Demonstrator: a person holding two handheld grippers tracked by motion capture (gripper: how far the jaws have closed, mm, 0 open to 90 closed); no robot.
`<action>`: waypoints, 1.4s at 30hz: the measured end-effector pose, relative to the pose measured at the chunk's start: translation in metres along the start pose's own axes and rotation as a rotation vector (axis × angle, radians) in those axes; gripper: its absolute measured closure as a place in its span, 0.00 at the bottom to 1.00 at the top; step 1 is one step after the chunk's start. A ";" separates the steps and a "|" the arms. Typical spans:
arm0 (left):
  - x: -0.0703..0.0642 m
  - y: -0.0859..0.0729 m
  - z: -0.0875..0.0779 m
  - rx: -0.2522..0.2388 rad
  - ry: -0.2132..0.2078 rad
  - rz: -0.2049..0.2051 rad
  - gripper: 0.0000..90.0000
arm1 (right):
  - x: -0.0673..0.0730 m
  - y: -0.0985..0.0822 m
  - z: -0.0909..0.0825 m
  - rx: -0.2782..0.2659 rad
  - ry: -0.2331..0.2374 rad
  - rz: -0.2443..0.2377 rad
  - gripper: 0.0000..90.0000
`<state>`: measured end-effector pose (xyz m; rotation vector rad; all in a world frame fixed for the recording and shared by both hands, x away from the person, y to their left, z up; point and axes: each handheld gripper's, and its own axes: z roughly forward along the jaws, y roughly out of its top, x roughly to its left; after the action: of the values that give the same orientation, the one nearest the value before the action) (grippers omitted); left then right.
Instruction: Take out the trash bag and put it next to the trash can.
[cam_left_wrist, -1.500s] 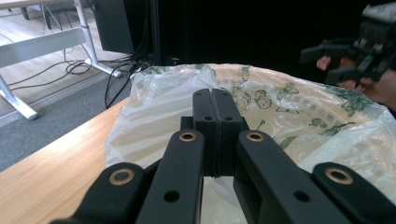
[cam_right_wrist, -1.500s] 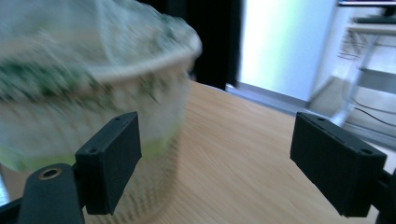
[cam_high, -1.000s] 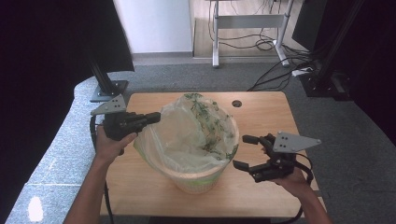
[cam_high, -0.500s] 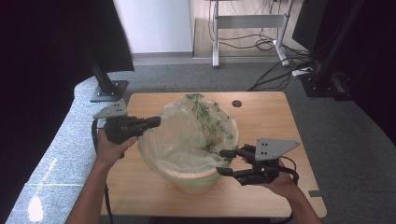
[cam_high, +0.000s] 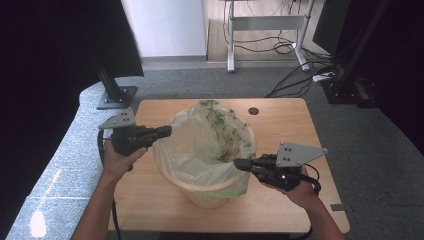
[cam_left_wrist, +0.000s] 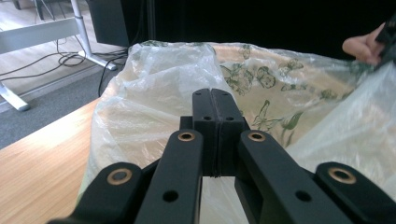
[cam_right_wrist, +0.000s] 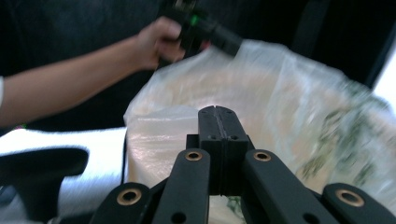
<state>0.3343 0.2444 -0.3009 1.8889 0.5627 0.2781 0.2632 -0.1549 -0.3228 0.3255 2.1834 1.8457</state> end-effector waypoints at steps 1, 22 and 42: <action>-0.001 0.000 0.001 -0.001 0.000 0.005 1.00 | -0.002 0.002 0.000 -0.054 -0.016 0.023 1.00; -0.001 -0.003 -0.001 -0.014 -0.009 0.008 1.00 | -0.047 -0.012 -0.026 -0.080 -0.076 0.130 0.34; 0.001 -0.004 0.000 -0.017 -0.007 0.006 1.00 | -0.069 -0.009 0.008 0.179 -0.242 -0.032 0.99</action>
<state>0.3345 0.2462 -0.3049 1.8753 0.5485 0.2794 0.3302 -0.1725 -0.3291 0.5171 2.1735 1.5084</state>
